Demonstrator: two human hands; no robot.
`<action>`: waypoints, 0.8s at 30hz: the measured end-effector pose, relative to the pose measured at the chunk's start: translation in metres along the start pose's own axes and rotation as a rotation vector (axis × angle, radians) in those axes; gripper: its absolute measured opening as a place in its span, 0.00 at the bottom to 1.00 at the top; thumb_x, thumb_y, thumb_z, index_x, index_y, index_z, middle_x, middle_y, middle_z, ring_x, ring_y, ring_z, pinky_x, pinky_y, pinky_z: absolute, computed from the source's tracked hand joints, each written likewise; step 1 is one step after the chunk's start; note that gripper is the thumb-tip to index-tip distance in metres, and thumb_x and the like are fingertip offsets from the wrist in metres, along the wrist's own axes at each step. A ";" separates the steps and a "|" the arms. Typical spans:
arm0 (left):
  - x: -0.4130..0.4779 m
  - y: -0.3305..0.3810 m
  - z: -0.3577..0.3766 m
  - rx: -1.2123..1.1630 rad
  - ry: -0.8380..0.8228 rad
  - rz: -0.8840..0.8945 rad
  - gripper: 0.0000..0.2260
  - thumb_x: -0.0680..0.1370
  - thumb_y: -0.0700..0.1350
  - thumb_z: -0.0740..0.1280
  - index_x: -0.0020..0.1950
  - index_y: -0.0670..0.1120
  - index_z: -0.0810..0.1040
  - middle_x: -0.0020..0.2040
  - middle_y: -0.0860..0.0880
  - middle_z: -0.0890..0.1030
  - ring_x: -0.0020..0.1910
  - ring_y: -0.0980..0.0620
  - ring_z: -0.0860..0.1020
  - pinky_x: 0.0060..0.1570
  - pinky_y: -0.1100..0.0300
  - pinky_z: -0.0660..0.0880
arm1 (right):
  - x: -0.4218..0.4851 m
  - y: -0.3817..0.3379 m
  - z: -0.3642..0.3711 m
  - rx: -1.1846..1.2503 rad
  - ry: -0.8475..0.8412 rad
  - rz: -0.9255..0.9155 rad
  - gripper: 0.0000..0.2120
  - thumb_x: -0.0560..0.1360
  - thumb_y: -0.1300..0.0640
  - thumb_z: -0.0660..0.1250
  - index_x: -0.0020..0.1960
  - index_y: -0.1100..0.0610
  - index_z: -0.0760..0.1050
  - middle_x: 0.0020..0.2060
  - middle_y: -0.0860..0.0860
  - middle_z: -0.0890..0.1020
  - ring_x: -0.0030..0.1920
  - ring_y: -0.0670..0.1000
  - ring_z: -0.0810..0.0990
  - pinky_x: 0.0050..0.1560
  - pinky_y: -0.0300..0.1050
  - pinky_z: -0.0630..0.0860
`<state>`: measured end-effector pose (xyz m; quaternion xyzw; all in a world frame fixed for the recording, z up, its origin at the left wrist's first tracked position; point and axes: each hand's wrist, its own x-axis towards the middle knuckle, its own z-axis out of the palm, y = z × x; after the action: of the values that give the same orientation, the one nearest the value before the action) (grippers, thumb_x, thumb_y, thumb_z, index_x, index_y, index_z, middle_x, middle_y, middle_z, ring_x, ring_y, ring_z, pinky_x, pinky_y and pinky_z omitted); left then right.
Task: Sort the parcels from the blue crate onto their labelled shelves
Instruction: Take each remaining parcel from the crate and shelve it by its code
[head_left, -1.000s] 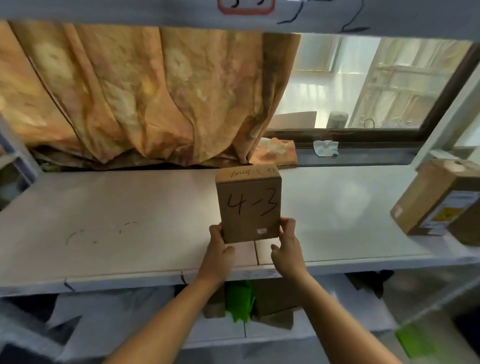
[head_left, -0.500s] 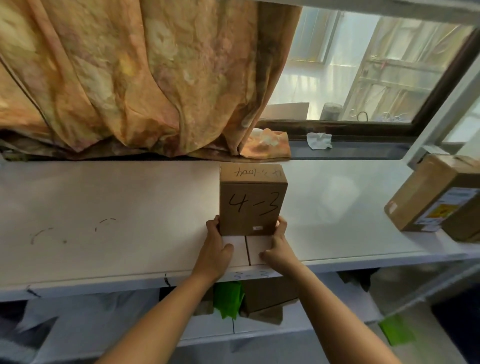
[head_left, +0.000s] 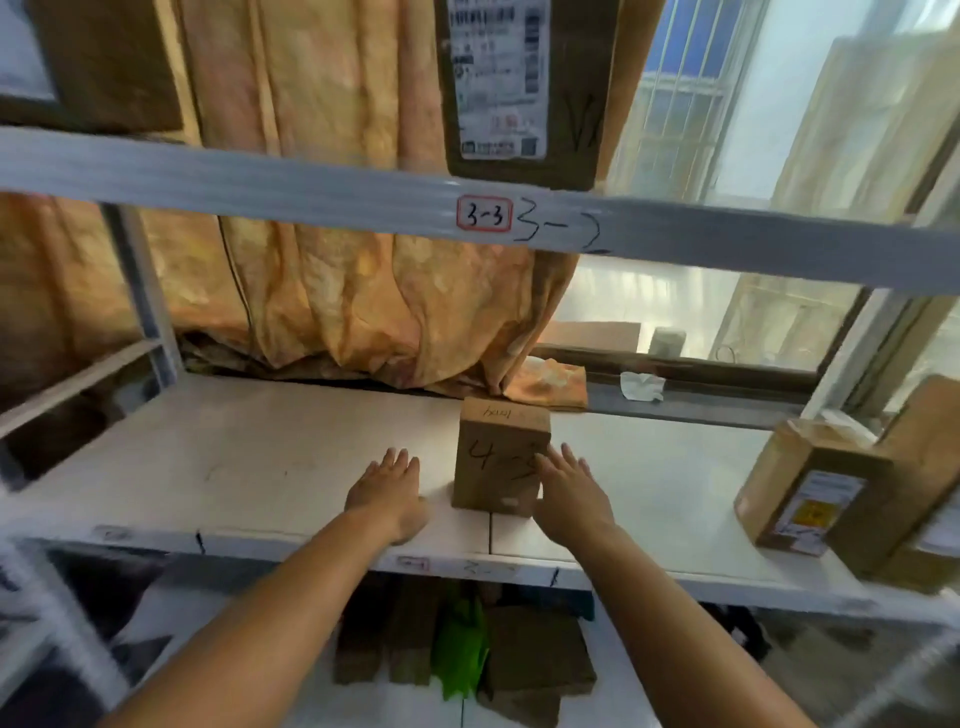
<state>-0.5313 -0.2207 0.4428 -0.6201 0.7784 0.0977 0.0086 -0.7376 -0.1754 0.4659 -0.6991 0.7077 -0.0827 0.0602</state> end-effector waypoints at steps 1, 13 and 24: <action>-0.017 0.001 -0.020 0.039 -0.001 -0.010 0.27 0.80 0.48 0.49 0.77 0.44 0.45 0.78 0.46 0.44 0.77 0.48 0.43 0.75 0.52 0.46 | -0.011 -0.007 -0.022 -0.035 0.016 -0.054 0.30 0.78 0.57 0.61 0.77 0.54 0.53 0.78 0.51 0.52 0.78 0.54 0.46 0.76 0.50 0.46; -0.237 -0.035 -0.264 -0.045 0.338 -0.203 0.27 0.81 0.52 0.52 0.77 0.47 0.48 0.78 0.47 0.48 0.76 0.46 0.52 0.73 0.53 0.55 | -0.110 -0.174 -0.251 -0.015 0.238 -0.553 0.26 0.81 0.51 0.53 0.76 0.60 0.56 0.76 0.54 0.58 0.77 0.53 0.52 0.75 0.48 0.50; -0.408 -0.187 -0.243 -0.160 0.406 -0.534 0.21 0.81 0.48 0.55 0.74 0.45 0.61 0.73 0.46 0.64 0.70 0.45 0.66 0.66 0.55 0.64 | -0.166 -0.367 -0.201 0.032 0.039 -0.787 0.24 0.80 0.49 0.55 0.74 0.57 0.62 0.73 0.57 0.65 0.71 0.57 0.65 0.68 0.50 0.64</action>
<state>-0.2304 0.0928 0.7096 -0.8075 0.5643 0.0276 -0.1698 -0.4157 -0.0061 0.7318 -0.9142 0.3854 -0.1237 0.0215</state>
